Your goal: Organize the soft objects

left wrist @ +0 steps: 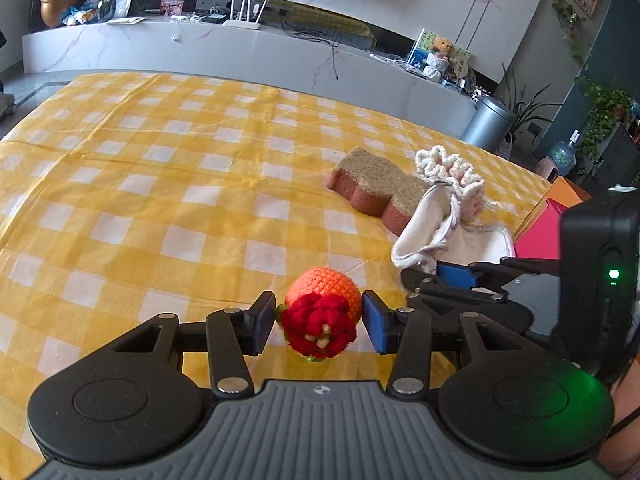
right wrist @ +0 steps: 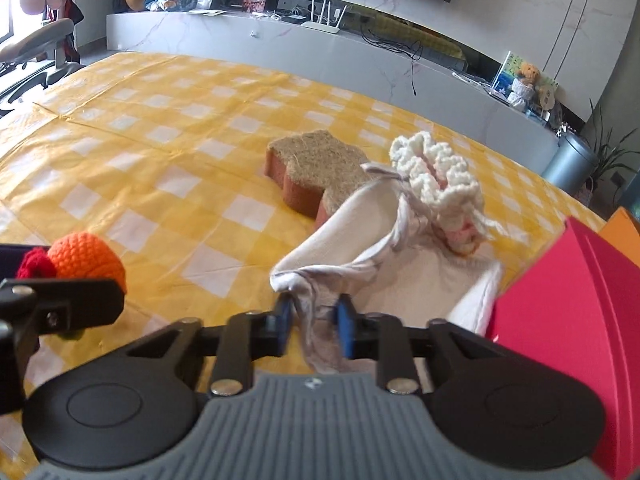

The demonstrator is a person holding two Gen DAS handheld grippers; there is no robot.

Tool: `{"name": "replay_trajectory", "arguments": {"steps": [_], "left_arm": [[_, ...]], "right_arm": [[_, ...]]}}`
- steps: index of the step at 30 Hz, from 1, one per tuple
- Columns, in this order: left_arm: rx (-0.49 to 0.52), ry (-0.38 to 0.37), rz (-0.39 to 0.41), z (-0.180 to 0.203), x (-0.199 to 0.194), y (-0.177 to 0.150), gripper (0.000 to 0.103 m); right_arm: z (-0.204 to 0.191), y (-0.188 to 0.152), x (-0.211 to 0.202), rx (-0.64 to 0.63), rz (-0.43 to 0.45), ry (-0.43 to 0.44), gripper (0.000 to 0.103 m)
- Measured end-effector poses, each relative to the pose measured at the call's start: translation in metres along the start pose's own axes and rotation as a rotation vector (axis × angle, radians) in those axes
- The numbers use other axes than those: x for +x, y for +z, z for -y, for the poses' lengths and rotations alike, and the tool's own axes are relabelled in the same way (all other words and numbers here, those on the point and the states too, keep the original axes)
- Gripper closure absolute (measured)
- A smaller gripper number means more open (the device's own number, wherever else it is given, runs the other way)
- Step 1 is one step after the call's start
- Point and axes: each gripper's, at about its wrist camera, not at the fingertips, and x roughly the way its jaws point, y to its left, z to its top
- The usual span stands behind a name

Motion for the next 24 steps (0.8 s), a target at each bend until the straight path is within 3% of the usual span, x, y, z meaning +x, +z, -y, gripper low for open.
{"name": "replay_trajectory", "arguments": {"steps": [3, 6, 11, 15, 20, 24], "left_arm": [[-0.027, -0.005, -0.016, -0.002, -0.005, 0.001, 0.049], [-0.049, -0.006, -0.028, -0.002, -0.014, 0.003, 0.049], [-0.058, 0.002, -0.028, 0.0, -0.04, -0.002, 0.049], [-0.061, 0.017, -0.034, 0.002, -0.061, -0.012, 0.049], [-0.065, 0.022, -0.051, 0.009, -0.078, -0.026, 0.049], [-0.048, 0.0, -0.069, 0.024, -0.085, -0.037, 0.049]], "right_arm": [[-0.001, -0.001, -0.009, -0.002, 0.006, 0.015, 0.092], [-0.002, -0.004, -0.031, 0.008, 0.026, 0.047, 0.093], [-0.004, -0.018, -0.075, 0.071, 0.032, 0.176, 0.093], [-0.008, -0.039, -0.105, 0.139, -0.017, 0.288, 0.093], [0.005, -0.069, -0.135, 0.271, -0.061, 0.352, 0.093], [0.037, -0.091, -0.149, 0.421, -0.082, 0.345, 0.093]]}}
